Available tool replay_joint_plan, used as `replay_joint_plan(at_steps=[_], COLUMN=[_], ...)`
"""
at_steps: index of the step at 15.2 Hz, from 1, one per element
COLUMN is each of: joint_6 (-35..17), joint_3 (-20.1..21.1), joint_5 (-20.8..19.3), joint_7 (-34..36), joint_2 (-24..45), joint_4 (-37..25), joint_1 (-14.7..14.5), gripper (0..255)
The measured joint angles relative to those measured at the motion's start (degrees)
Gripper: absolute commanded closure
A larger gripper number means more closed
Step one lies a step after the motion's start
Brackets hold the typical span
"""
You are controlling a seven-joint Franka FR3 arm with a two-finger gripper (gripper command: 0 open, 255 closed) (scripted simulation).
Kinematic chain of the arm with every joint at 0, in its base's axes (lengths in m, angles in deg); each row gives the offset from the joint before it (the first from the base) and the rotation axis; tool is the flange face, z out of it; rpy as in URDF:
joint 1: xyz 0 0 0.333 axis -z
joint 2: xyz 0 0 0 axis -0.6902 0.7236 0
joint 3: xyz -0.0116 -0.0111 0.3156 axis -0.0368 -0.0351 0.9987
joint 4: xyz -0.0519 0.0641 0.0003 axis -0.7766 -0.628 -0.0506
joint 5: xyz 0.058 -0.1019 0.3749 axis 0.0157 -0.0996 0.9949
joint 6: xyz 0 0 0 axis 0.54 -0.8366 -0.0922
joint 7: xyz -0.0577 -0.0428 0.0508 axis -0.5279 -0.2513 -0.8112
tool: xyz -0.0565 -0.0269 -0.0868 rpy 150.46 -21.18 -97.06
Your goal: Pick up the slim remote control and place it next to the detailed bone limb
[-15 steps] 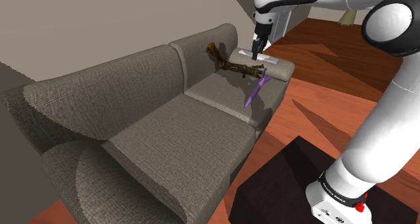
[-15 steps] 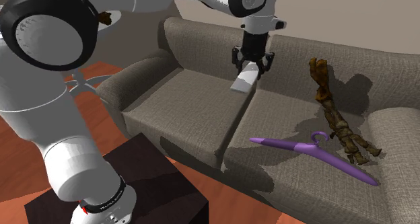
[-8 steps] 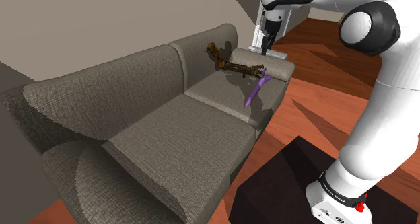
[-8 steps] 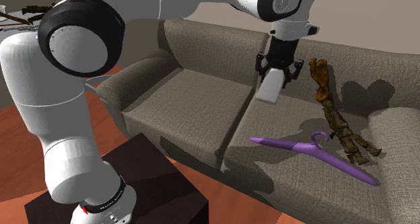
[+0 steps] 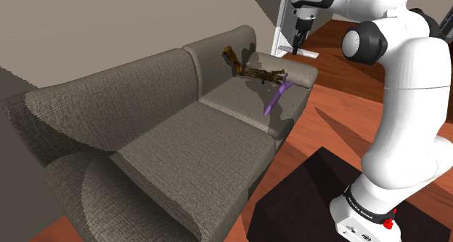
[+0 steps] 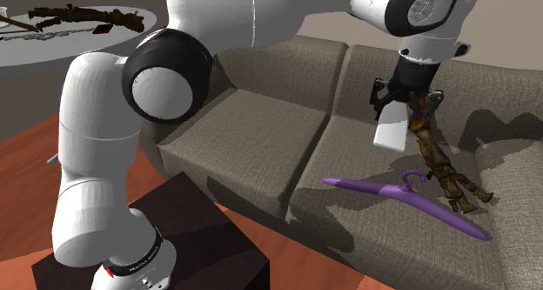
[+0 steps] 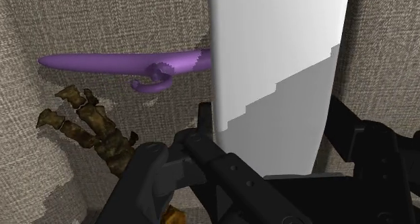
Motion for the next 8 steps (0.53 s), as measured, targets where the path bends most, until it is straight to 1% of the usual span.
replay_joint_plan(at_steps=[2,4,6,8], joint_6=[2.2,6.8,6.6,4.4], joint_3=[-0.1,0.2,0.3,0.1], joint_5=[1.2,2.5,2.8,2.6], joint_7=[-1.9,-2.8,-3.4,-3.7], joint_2=[4.5,10.9,12.1,11.0], joint_4=[-6.6,-17.7,-18.6,-15.3], joint_1=[2.8,5.8,6.5,6.1], gripper=[255,255,255,255])
